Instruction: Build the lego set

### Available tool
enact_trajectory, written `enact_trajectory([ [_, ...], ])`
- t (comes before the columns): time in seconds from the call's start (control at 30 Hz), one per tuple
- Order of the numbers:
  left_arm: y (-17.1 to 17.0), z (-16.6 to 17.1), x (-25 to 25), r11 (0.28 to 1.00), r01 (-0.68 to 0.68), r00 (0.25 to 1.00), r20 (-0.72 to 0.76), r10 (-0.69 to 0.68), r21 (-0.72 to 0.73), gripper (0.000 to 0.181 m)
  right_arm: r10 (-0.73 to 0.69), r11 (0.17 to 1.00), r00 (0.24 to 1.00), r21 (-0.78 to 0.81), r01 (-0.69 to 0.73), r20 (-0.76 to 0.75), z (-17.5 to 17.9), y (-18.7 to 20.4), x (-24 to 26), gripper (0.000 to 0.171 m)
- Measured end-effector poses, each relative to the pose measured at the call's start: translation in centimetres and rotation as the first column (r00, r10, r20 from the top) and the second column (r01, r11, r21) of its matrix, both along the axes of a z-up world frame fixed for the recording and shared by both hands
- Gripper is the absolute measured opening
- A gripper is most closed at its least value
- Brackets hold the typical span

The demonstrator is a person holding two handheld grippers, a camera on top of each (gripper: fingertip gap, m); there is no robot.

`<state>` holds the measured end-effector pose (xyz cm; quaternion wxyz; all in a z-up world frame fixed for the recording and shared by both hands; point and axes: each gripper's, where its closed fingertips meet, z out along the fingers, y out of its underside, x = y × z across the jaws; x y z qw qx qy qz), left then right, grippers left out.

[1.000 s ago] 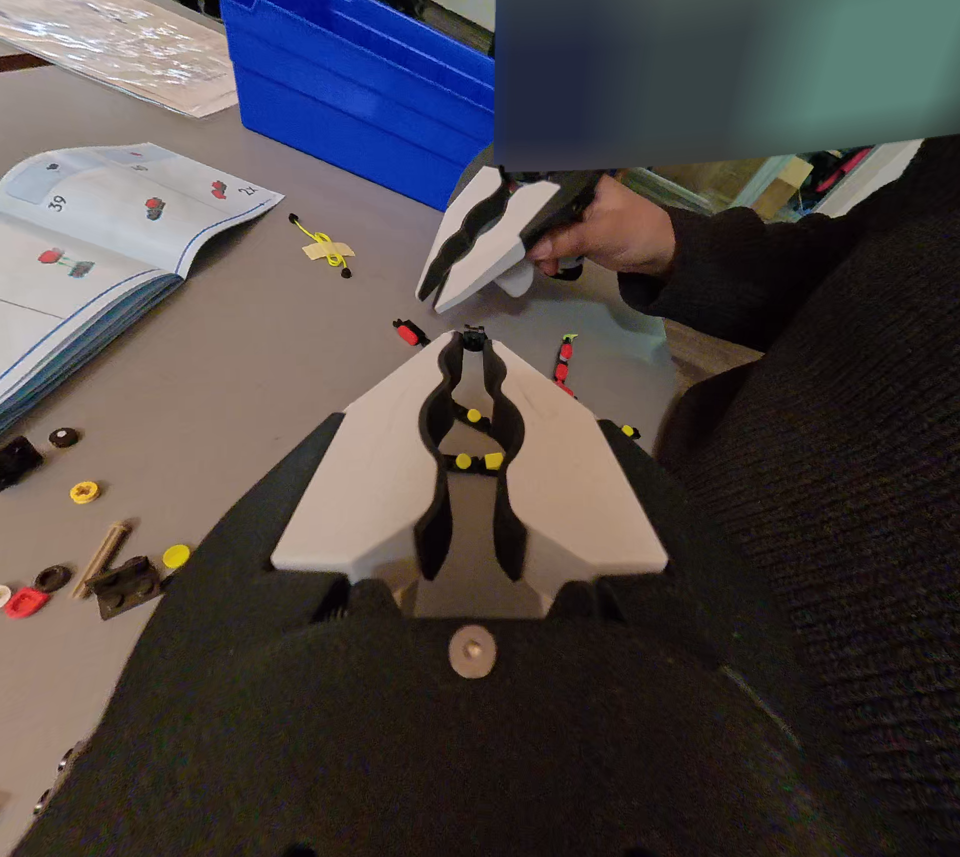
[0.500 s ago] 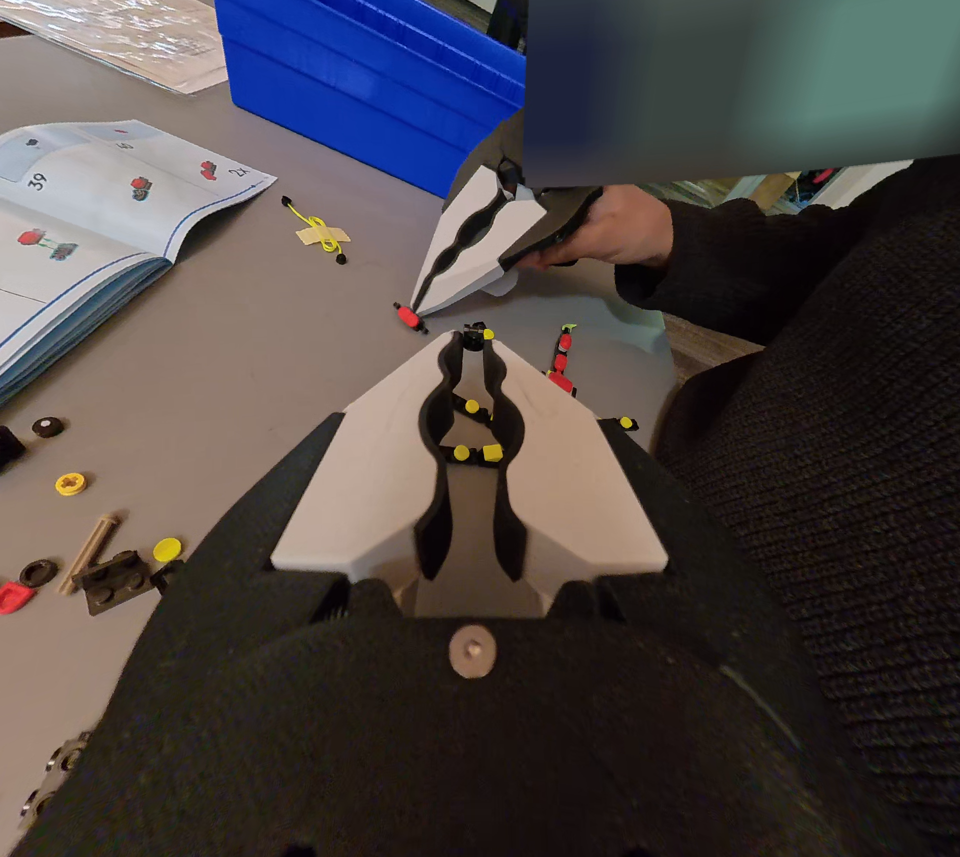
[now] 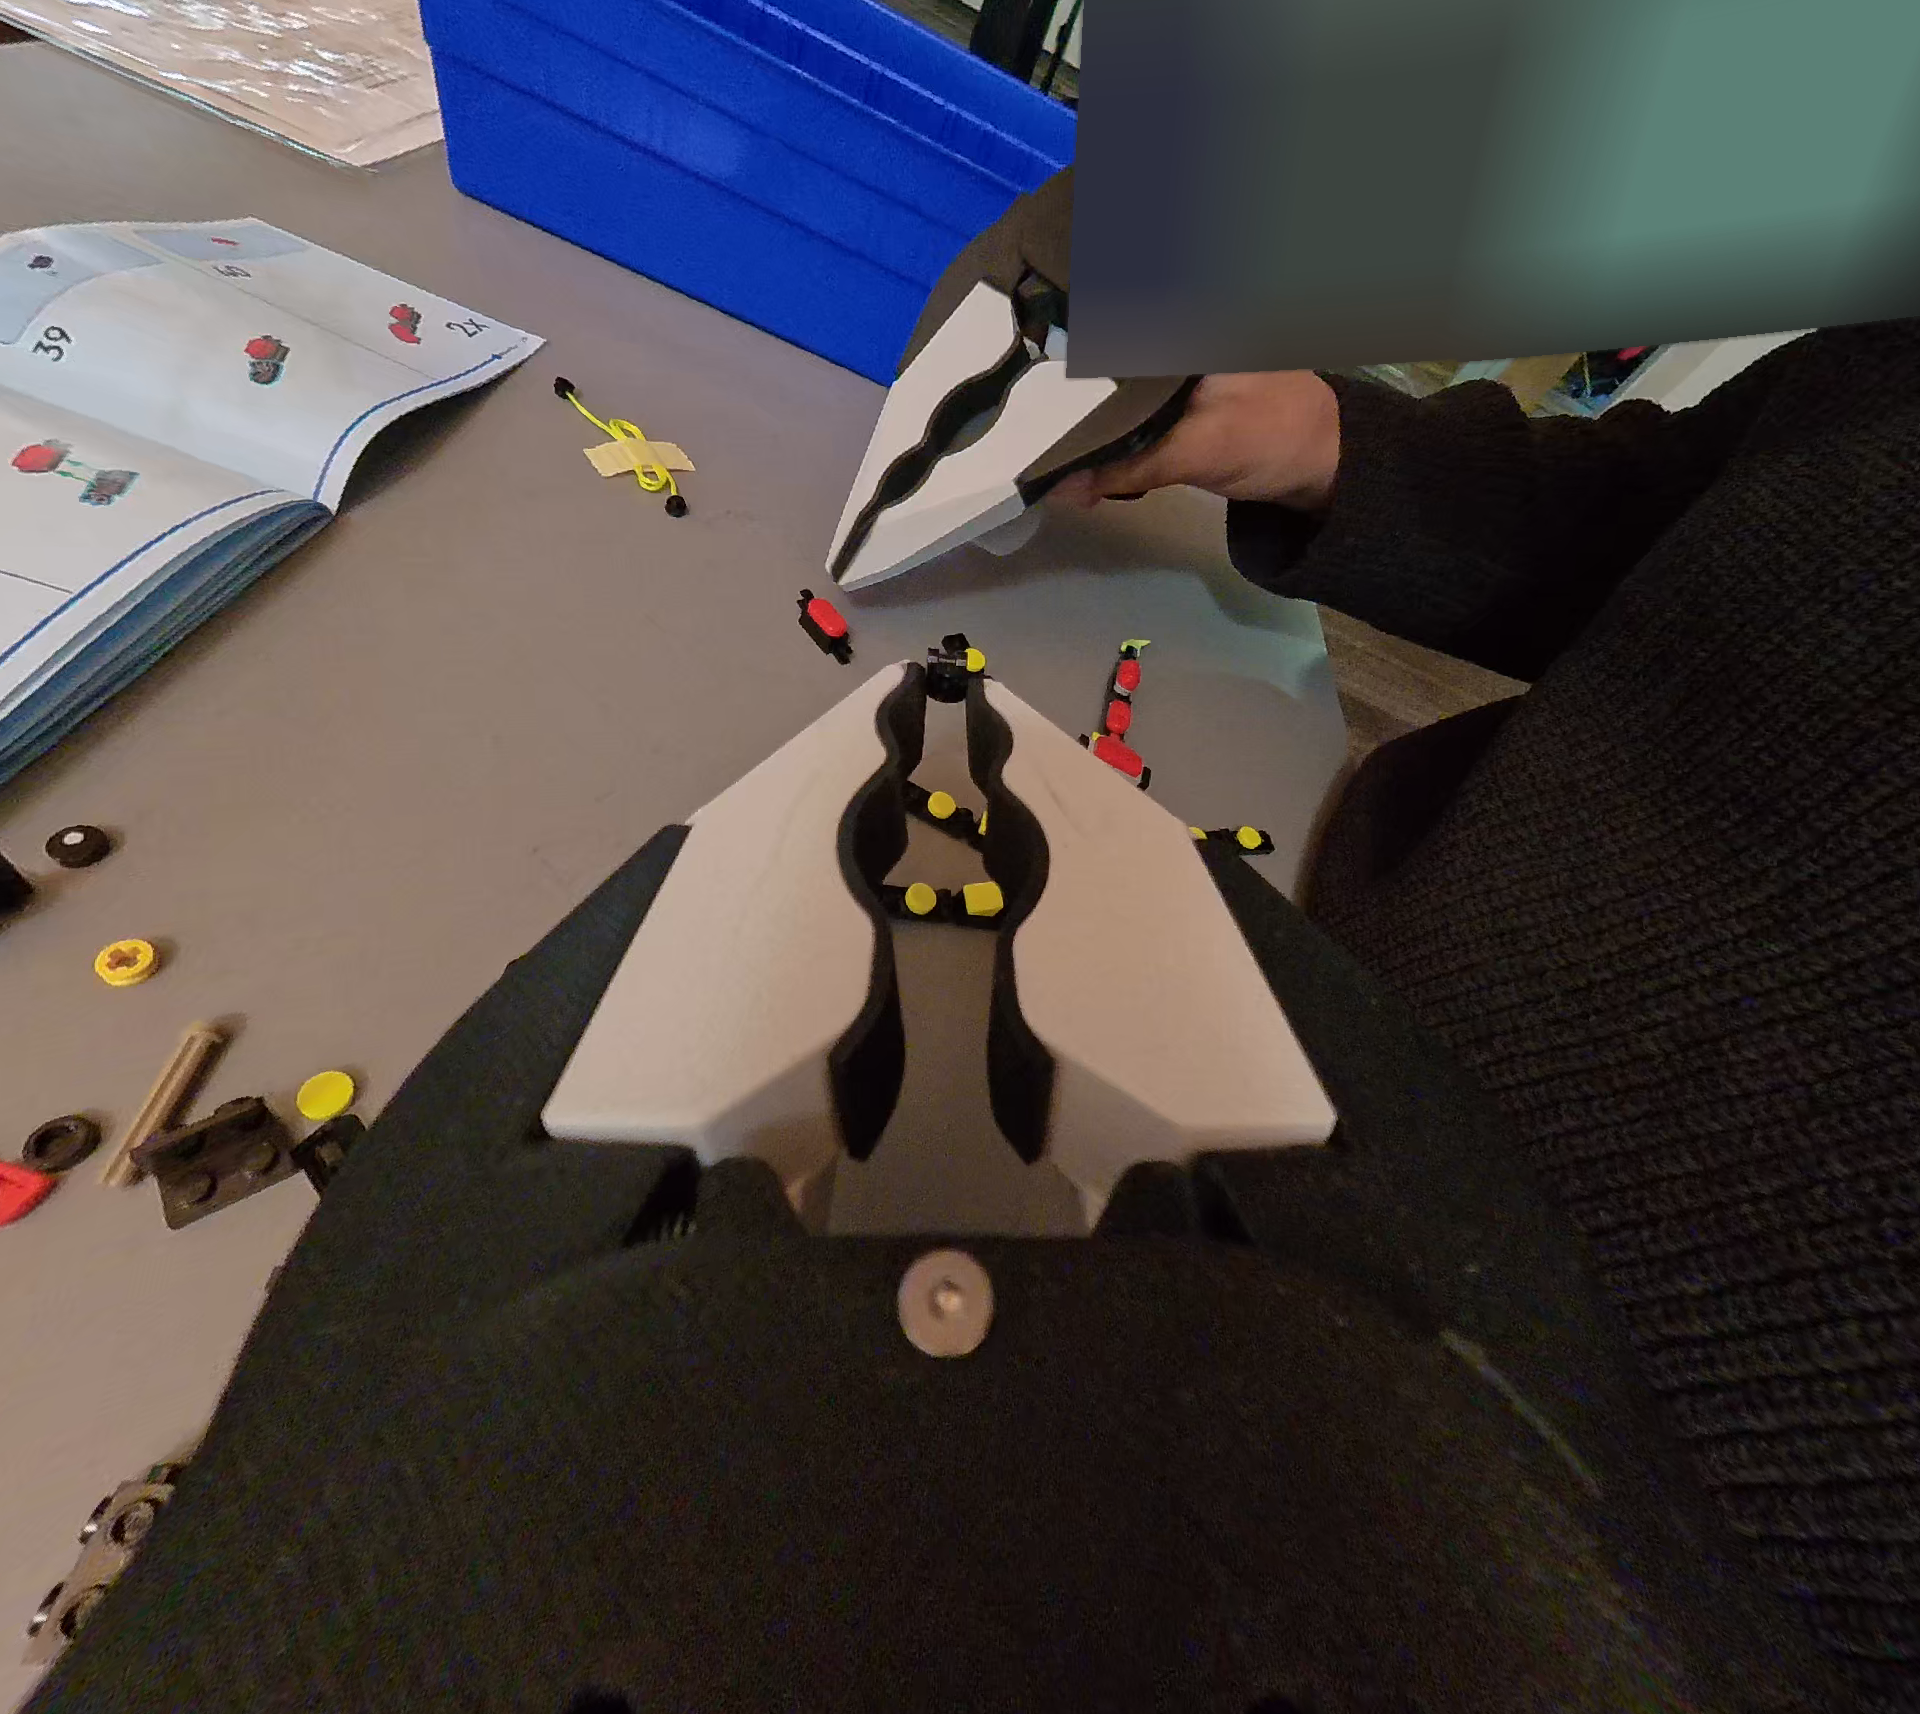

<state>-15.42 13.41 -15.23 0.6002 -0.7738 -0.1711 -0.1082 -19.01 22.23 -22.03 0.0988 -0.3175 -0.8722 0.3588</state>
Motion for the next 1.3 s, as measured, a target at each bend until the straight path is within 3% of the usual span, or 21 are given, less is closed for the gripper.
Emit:
enact_trajectory([
  [0.33, 0.0, -0.1, -0.1, 1.000, -0.001, 1.000, 0.008, 0.001, -0.001, 0.005, 0.031, 0.999, 0.996, -0.022, -0.029, 0.087, -1.2, -0.5, 1.0, 0.000],
  [0.53, 0.0, -0.2, -0.1, 1.000, -0.001, 1.000, 0.010, 0.001, -0.001, 0.005, 0.055, 0.994, 0.994, -0.100, -0.046, 0.092, -1.2, -2.9, 1.1, 0.000],
  [0.77, 0.0, -0.2, -0.1, 1.000, 0.000, 1.000, 0.009, 0.000, -0.003, 0.005, 0.043, 0.984, 0.999, -0.171, -0.044, -0.006, 1.2, -2.7, 0.4, 0.000],
  [0.97, 0.0, -0.2, -0.1, 1.000, -0.001, 1.000, 0.009, 0.001, -0.005, 0.005, 0.015, 0.968, 1.000, -0.250, -0.012, 0.008, 2.1, -2.1, 0.0, 0.000],
  [1.3, -0.1, -0.4, -0.3, 1.000, -0.010, 1.000, 0.015, 0.010, -0.010, 0.005, -0.003, 0.985, 0.999, -0.173, -0.003, -0.037, 1.5, -1.5, -0.4, 0.000],
])
